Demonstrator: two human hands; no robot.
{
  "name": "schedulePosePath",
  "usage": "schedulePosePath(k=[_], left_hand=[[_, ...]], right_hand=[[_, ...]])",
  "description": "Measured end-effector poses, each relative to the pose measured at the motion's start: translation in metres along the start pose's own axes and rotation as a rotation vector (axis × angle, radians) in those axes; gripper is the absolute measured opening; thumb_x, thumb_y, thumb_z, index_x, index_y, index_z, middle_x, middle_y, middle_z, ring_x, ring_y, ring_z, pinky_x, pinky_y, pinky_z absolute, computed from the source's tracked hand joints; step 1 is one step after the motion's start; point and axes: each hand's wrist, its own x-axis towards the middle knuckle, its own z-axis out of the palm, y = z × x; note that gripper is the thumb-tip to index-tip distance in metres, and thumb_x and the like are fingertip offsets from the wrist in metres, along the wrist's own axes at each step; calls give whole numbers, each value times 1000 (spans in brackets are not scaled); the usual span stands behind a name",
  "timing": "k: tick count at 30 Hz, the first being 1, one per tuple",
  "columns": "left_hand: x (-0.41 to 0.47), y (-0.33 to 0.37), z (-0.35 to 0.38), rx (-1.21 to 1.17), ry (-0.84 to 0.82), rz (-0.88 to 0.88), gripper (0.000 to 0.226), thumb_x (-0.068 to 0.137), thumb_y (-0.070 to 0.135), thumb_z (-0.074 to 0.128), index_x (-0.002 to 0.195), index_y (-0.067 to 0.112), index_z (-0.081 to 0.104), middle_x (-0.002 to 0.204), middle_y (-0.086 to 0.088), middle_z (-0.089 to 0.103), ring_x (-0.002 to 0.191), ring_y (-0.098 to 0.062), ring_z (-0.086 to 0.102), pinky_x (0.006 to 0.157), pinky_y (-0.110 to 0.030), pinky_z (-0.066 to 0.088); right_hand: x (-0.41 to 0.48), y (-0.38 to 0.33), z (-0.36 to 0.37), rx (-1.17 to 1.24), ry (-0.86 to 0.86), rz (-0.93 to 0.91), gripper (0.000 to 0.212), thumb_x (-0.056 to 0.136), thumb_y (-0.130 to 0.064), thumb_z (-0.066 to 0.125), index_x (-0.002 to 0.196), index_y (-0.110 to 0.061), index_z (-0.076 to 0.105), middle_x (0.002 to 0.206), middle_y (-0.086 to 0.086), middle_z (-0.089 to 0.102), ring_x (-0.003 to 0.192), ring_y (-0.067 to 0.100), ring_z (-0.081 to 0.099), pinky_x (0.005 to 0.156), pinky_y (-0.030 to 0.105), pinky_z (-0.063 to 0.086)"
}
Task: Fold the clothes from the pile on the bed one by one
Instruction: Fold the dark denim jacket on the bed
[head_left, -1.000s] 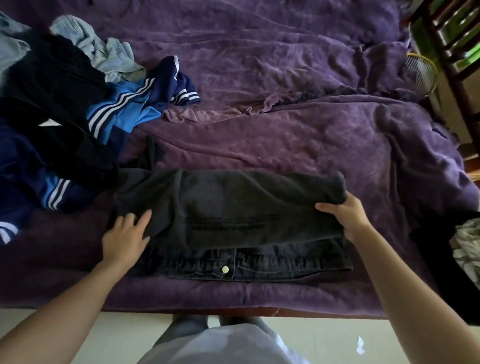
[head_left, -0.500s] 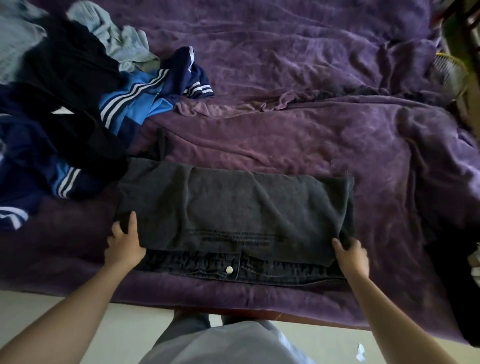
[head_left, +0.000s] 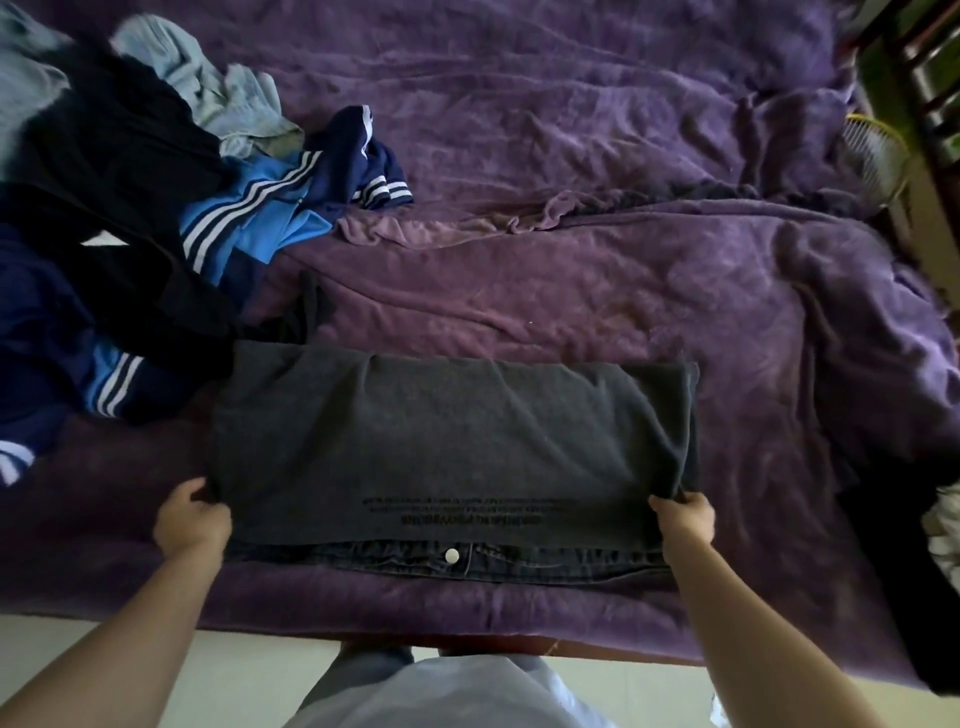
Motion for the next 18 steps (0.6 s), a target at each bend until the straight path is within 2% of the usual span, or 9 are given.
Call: schedulePosePath(k=[1,3,5,7,9,11,13,16,18], left_hand=[[-7,2,5,106,23,43,56,81,-8,57,134,3,45,126,-28,50,115,-43,46,98,-47,39],[-28,12,13,288,96,183,68,78,-1,63,139,7,37,137,-33,34,123,-49,33,97,-56,33],[-52,18,26,416,96,563,73,70,1,71,137,4,43,140,-33,32,124,-52,32,94,-62,33],[-77,12,44,608,31,999,75,59,5,80,130,4,55,135,-33,43,120,-54,43,88,-65,40],[-98,6,58,838,-158,1219,78,58,19,84,131,17,56,139,-27,44,124,-50,44,90,-63,41],[-105,-1,72,1052,-399,1147,76,81,36,65,146,33,27,156,-18,11,142,-42,12,109,-58,23],[-100,-4,83,1174,-575,959,71,93,41,46,149,38,2,157,-8,-18,143,-34,-16,115,-52,5],[-92,11,89,1211,-706,864,71,94,41,45,149,38,-1,155,-6,-23,142,-33,-22,115,-51,1],[-89,22,89,1225,-799,834,71,94,38,45,149,39,1,155,-7,-23,142,-32,-22,115,-51,0]], right_hand=[[-3,0,2,-135,7,0,49,82,-22,70,124,-9,49,130,22,48,121,37,42,96,44,38],[0,0,-4,-314,27,-18,72,78,-35,74,136,-16,36,140,21,34,130,37,29,104,50,29],[9,4,-13,-294,-37,-7,92,73,-39,77,144,-14,24,143,21,31,132,38,30,106,50,29],[13,10,-18,-121,-135,14,88,71,-28,81,139,-2,31,137,23,43,124,38,44,102,45,40],[9,8,-24,-10,-175,48,73,71,-15,82,128,7,43,127,25,53,111,38,55,92,43,47],[-1,-8,-33,106,-223,94,59,72,-2,77,121,12,49,121,28,57,104,38,59,84,41,48],[-15,-31,-45,184,-321,72,48,75,8,68,120,13,52,114,28,61,94,35,60,78,40,51],[-63,-68,-67,330,-495,-50,37,75,13,60,111,3,59,80,17,71,69,32,66,54,33,58],[-110,-87,-70,399,-563,-211,40,73,17,58,103,-9,63,78,7,73,65,22,70,50,27,56]])
